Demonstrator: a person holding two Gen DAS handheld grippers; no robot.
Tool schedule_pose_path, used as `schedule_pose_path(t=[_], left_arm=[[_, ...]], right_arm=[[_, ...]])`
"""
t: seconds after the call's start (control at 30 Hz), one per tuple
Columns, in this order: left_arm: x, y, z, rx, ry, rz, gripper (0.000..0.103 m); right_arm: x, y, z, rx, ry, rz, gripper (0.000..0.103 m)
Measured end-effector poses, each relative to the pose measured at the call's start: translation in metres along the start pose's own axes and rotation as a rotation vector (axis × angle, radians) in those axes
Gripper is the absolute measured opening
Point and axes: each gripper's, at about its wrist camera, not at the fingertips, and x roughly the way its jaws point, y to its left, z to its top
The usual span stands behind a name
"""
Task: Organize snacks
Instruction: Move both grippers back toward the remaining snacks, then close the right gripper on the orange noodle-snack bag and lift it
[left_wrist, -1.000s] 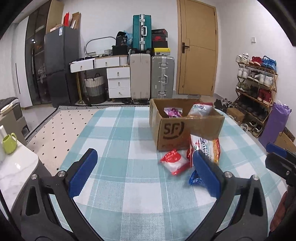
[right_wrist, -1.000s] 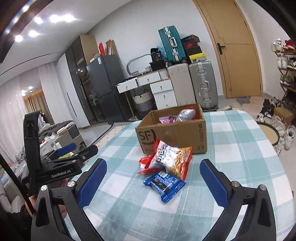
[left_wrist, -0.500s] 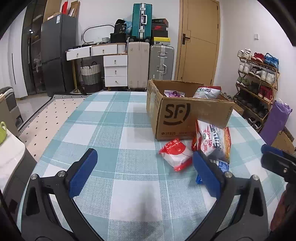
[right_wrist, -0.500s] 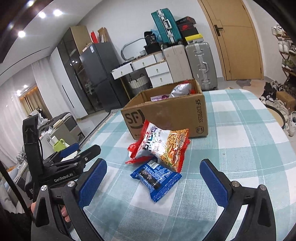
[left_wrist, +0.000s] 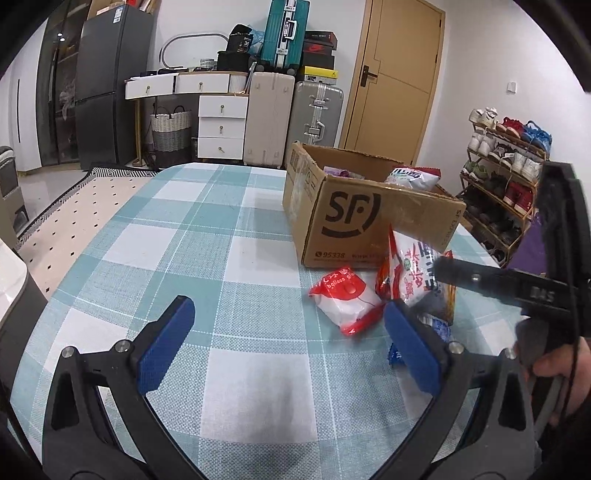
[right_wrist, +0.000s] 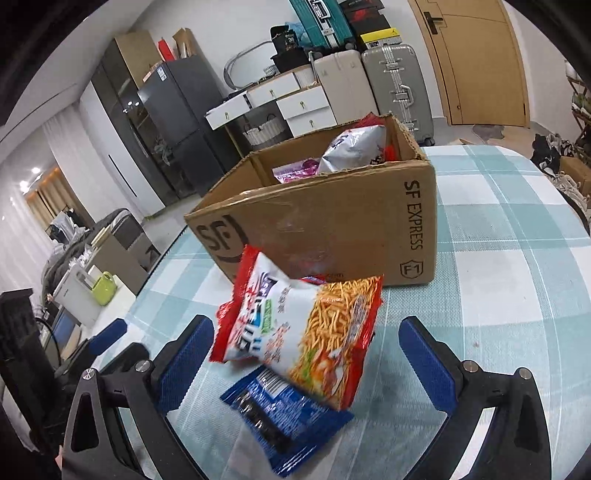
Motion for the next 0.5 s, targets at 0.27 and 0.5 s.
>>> schedule_pose_path(t=[0.27, 0.5], left_arm=[[0.004, 0.004, -0.001, -0.018, 0.031, -0.011, 0.103], [0.01, 0.003, -0.002, -0.013, 0.044, -0.011, 0.103]], right_arm=[[0.03, -0.018, 0.01, 0.09, 0.057, 0.051, 0.088], [0.038, -0.026, 0.009, 0.103, 0.066, 0.112, 0.051]])
